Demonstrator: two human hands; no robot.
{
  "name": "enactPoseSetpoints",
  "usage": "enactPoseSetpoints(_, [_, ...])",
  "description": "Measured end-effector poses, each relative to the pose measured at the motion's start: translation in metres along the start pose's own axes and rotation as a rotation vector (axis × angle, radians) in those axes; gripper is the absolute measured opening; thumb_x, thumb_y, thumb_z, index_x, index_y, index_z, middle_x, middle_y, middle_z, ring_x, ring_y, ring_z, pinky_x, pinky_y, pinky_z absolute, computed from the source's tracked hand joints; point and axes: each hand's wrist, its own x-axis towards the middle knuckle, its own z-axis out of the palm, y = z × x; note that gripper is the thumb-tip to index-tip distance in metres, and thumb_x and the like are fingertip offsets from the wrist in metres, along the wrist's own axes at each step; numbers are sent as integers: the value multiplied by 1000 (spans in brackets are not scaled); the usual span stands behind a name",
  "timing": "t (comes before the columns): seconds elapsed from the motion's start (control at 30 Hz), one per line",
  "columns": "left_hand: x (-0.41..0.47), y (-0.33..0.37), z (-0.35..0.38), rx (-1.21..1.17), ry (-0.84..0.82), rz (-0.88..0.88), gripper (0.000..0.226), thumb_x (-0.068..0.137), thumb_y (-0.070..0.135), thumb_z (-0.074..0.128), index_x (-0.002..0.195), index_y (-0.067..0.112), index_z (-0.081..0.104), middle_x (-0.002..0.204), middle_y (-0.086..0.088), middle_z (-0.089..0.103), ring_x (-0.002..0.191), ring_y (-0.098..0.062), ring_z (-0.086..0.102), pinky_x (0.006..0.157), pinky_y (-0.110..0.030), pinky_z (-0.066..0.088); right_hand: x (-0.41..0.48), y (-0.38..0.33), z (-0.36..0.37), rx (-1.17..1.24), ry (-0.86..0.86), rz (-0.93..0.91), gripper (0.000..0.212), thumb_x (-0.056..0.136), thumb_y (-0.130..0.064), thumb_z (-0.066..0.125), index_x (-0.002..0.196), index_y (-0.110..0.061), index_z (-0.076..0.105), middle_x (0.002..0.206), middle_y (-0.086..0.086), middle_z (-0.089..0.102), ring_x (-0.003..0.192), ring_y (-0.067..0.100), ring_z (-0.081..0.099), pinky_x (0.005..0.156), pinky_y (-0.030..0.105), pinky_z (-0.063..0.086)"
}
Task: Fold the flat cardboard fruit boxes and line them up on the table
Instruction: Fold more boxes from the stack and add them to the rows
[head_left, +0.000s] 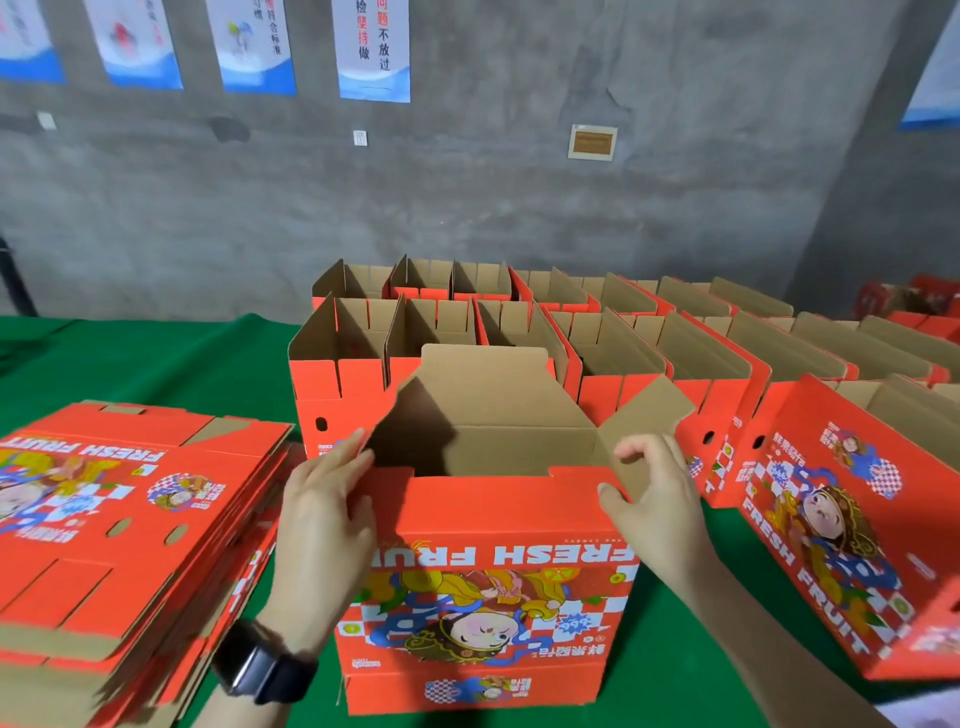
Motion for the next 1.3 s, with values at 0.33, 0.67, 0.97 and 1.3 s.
enactPoseSetpoints(0.33, [38,-13,1,28,-136,25,23,91,15,59,111,18,69,102,-4,70,97,-28,63,77,-31,42,-9,-4,2,215,33,-125,109,78,14,67,141,-56,11,160,-13,12,145,15,25,114,44,33])
enactPoseSetpoints(0.67, [86,-27,16,-234,-610,-176,54,85,2,57,129,34,53,132,-1,36,108,-12,48,76,-7,41,-7,8,-4,139,-58,-210,59,77,23,57,120,-16,62,119,-7,63,117,4,55,103,18,40])
enactPoseSetpoints(0.97, [83,-37,21,-437,-542,-151,49,80,-8,65,123,13,61,127,1,43,100,5,50,79,-1,39,16,16,-5,376,-417,14,27,94,-13,58,75,-24,74,89,-5,72,98,1,60,90,21,39])
enactPoseSetpoints(1.3, [88,-45,23,-505,-486,-259,30,69,-12,73,87,10,66,102,0,64,90,-15,61,72,-19,49,74,10,30,438,-534,547,50,93,-60,42,121,-25,62,131,-3,54,124,16,46,105,32,30])
